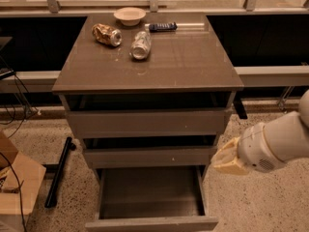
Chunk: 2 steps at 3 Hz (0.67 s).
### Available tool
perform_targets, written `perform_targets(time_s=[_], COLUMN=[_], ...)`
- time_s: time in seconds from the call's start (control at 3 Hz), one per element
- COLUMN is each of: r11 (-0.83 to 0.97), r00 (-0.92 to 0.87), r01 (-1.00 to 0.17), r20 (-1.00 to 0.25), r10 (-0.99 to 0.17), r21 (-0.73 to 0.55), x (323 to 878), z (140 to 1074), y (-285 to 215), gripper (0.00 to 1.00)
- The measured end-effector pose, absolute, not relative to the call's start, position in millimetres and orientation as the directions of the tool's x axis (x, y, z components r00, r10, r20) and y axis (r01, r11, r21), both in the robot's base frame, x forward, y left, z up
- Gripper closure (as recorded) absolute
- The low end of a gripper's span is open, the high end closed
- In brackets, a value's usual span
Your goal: Close bottom drawer
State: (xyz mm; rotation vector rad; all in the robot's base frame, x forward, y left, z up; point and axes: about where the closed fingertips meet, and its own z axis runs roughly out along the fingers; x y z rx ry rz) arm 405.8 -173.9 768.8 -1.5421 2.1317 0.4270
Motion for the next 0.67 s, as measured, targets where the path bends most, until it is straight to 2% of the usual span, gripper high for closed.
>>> perform_targets(time_s=[0.67], r11=[0.335], r00=[-0.278], r01=[-0.942], r20=[-0.572], r10=[-0.771], r21=[0.006], x=[408.6], z=[748.3], y=[-173.1], gripper=[1.00])
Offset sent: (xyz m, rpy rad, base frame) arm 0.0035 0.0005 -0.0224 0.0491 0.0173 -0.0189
